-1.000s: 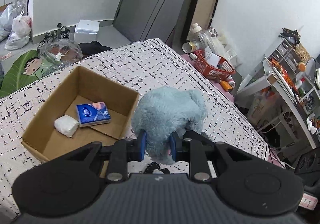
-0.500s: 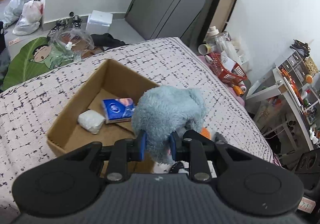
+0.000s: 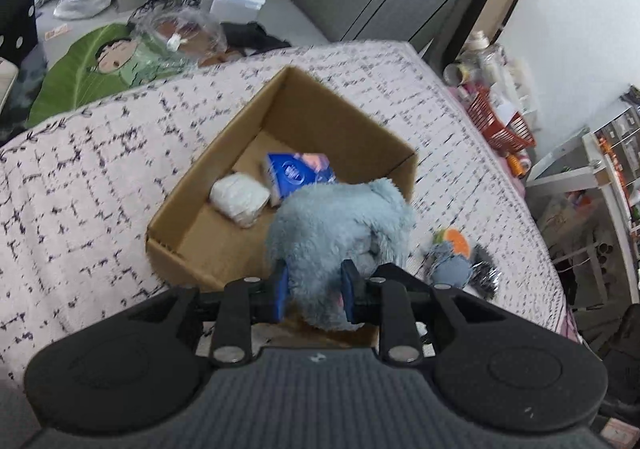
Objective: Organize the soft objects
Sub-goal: 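Carry the blue fluffy plush with both grippers over the cardboard box, then open both grippers to release the plush into the box, then withdraw both tools from the box toward the remaining toys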
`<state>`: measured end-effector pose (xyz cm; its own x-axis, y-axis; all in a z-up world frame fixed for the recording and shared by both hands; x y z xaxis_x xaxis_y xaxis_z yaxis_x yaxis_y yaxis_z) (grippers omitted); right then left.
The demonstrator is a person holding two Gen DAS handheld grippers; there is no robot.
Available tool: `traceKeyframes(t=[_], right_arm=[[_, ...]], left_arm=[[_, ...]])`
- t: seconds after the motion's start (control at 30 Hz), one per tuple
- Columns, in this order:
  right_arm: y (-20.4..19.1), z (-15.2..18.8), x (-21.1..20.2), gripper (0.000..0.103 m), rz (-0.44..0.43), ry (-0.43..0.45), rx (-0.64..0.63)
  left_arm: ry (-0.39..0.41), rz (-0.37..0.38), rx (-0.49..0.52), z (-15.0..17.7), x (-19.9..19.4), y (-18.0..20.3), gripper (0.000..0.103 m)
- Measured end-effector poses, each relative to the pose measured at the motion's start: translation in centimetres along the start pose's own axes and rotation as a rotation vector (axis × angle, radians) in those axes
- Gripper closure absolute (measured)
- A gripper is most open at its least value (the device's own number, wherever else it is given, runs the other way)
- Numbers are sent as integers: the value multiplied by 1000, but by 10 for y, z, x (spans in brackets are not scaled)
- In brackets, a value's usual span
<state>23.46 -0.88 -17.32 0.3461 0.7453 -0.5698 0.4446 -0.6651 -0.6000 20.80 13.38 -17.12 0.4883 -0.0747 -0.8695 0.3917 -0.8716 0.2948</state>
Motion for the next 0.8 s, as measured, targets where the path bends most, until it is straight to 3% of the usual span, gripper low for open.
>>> traceKeyframes(t=[0.23,0.37,0.47,0.73,0.8], right_arm=[[2,6,-1,88,-7,-65,39],[4,2,-11,86,-2,-62,63],[10,-1,-19,74,19,-59,83],[30,-8,-49,48,83,-18,121],[34,-13,-59,35,95,1,119]], left_arm=[[-28,-34,17,4,5,-2,76],[-14,-56,33,1,-2,2,65],[15,-67,51,-1,-10,7,54],[55,-112,73,-3,-25,22,39],[66,-122,76,-2,-29,27,36]])
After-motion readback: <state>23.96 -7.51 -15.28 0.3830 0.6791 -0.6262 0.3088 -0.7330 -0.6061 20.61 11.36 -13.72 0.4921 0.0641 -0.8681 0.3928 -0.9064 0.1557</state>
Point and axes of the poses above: each gripper's, at about its wrist camera, not at the fingertips, and x roughly the way its jaws point, y to its right, z to its underside, the point moved 8 cm from there along x, roughly the way its jaws point, and after that the axes turned 10 degrees about -z, right-handed, at the moved point
